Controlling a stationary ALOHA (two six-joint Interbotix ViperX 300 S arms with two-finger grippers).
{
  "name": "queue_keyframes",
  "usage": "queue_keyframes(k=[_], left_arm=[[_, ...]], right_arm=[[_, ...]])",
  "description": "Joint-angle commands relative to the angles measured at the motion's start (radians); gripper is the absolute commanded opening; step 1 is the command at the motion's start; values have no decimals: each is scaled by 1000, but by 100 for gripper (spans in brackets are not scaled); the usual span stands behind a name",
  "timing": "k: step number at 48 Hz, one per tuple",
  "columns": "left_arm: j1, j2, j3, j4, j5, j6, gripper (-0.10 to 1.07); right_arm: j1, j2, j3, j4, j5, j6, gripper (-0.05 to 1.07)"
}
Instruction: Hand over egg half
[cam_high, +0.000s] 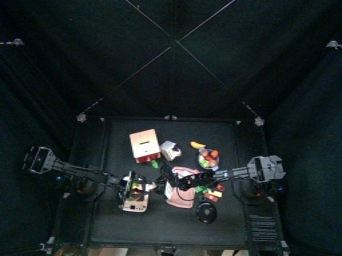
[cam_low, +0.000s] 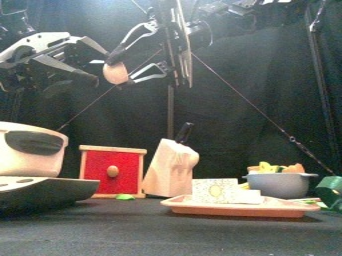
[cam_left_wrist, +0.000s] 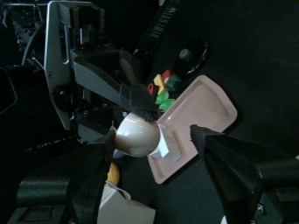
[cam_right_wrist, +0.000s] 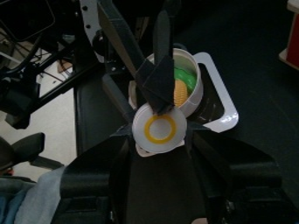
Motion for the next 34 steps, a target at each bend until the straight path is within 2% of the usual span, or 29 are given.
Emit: queue_keyframes(k=[1, 12, 21, 30, 34], left_arm=[[8, 6, -25, 0, -25, 2, 99], [18, 54, -49, 3, -32, 9, 79], [17, 57, -46, 0, -31, 44, 75], [17, 57, -44, 0, -31, 48, 61], [17, 57, -43, 0, -31, 48, 60]], right_arm=[[-5, -15, -23, 5, -6, -2, 70], [-6, -11, -25, 8, -9, -2, 70], [0, -8, -23, -8, -9, -5, 71], [-5, -6, -23, 11, -3, -3, 72], [-6, -8, -25, 9, -3, -3, 72]])
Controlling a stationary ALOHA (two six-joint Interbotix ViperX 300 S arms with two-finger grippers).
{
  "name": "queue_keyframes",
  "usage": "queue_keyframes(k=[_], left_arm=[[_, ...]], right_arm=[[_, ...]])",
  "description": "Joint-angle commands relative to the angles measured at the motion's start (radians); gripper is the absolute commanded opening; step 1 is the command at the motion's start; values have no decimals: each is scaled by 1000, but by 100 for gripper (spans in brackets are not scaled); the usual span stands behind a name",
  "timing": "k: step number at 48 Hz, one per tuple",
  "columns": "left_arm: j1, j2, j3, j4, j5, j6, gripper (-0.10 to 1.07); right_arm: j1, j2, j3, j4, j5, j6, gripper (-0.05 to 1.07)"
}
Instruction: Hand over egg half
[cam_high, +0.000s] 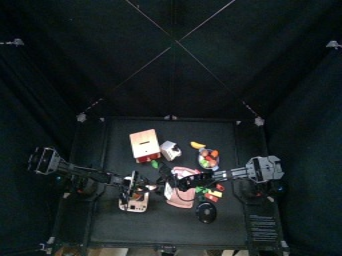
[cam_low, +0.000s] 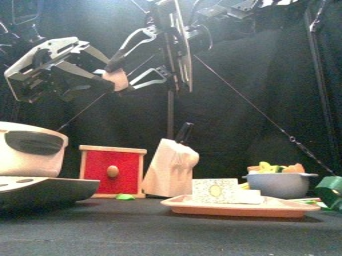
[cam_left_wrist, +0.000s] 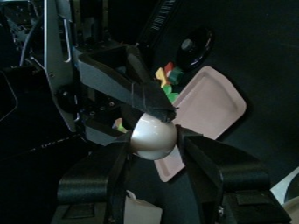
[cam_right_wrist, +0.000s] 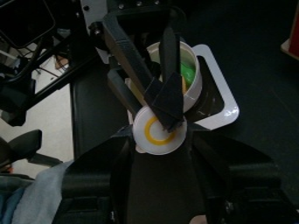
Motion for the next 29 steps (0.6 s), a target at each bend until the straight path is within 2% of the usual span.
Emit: queue_keyframes(k=[1, 15, 29], left_arm=[[2, -2, -20, -3, -11, 2, 60], [2, -9, -11, -3, -11, -3, 60], [2, -14, -3, -31, -12, -5, 60]], right_arm=[[-6, -20, -26, 2, 0, 0, 73], [-6, -21, -25, -6, 25, -3, 99], [-3, -40, -15, -21, 87, -3, 100]])
